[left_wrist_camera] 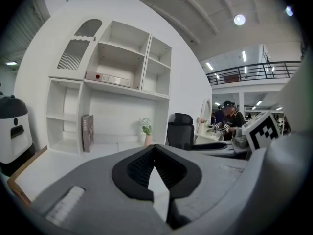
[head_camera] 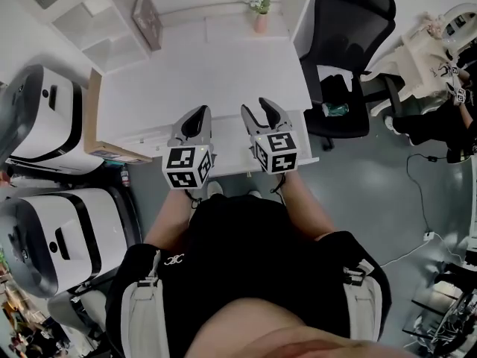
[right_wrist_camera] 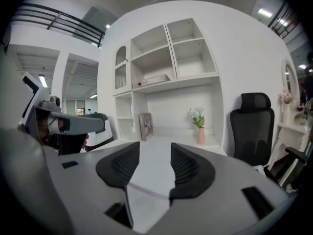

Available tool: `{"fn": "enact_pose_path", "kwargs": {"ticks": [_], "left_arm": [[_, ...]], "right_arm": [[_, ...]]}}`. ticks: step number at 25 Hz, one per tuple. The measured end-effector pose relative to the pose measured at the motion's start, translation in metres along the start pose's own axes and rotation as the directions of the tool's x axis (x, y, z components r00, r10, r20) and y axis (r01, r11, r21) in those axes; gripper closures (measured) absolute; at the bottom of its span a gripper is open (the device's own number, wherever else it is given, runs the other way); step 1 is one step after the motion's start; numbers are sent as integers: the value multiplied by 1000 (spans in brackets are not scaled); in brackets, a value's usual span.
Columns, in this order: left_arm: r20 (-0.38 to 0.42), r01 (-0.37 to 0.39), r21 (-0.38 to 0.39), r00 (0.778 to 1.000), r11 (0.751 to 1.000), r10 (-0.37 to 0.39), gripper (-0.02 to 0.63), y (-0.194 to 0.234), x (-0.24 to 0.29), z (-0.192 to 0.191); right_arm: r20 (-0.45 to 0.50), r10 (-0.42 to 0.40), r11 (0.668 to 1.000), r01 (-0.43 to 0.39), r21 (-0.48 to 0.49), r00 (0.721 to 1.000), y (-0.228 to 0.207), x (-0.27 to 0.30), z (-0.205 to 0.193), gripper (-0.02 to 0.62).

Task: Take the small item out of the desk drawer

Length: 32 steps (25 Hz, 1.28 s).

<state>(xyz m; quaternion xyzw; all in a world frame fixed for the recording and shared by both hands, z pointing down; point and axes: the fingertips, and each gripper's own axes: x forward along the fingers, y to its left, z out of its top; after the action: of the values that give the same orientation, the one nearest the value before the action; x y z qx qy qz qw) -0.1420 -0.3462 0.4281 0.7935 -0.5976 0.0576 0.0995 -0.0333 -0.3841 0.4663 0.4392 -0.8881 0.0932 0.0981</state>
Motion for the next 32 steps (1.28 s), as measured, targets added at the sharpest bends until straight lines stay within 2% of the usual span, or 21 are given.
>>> {"fn": "enact_pose_path", "kwargs": {"ticks": [10,18,23,28,32], "left_arm": [[-24,-6,-21,1000,1000,6,591,28,7,-13],[-44,-18,-37,999,999,16,591,42,4,-23],[-50,-33,-53,998,998,31,591,52,3,-30],[-49,-48,-68,998,997,45,591,60,2,-33],[-59,-65,-74,996,995,61,591,66,-1,-40]], "right_arm": [[-160,1,999,8,54,987,-2,28,-61,410],[-335,-12,999,21,25,942,0,40,-123,408],[-473,4,1000,-2,5,881,1,46,-170,407],[-611,49,999,-30,42,790,-1,49,-222,397],[-704,51,999,-47,24,708,-5,49,-253,383]]}}
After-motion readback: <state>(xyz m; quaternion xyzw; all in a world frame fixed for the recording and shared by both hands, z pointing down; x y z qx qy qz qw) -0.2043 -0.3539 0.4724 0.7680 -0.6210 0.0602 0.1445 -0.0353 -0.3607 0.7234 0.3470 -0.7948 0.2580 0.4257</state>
